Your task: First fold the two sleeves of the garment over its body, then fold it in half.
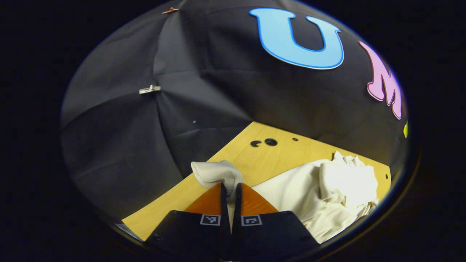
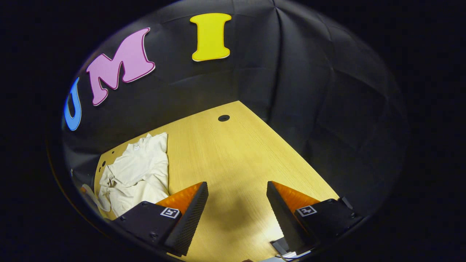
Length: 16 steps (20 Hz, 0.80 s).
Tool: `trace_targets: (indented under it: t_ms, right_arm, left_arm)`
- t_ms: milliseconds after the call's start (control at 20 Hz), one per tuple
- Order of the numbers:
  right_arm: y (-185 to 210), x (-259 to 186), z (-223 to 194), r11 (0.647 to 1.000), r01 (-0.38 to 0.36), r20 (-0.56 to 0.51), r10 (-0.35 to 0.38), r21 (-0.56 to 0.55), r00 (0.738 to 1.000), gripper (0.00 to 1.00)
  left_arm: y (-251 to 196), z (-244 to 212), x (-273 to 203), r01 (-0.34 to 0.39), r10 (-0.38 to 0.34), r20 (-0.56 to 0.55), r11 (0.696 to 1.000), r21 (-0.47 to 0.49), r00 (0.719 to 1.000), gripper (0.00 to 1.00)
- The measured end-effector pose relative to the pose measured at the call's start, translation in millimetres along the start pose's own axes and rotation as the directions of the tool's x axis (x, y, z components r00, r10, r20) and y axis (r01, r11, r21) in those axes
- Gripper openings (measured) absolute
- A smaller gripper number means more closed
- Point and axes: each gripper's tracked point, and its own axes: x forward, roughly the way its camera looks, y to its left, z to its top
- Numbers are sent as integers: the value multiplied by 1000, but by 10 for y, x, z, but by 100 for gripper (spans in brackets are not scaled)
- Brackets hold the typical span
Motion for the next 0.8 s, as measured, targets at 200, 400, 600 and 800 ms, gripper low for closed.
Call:
trace_targets:
  t_ms: [200, 400, 600, 800]
  right_arm:
    - [-181, 68, -123, 1000, 11, -24, -10, 26, 1000, 99]
    - [-266, 153, -179, 1000, 8, -44, -7, 30, 999, 99]
    - [-281, 239, -165, 1000, 1, -49, 0, 20, 999, 99]
    - [-270, 333, -145, 999, -6, -52, 8, 31, 999, 99]
  left_arm:
    - [-698, 434, 127, 71, -75, 70, 996, 54, 995, 6]
    - [-1479, 733, 197, 157, -169, 113, 982, 109, 979, 6]
    - [-2349, 796, 190, 256, -282, 121, 948, 189, 952, 6]
    - [-3266, 652, 61, 365, -404, 92, 887, 282, 910, 6]
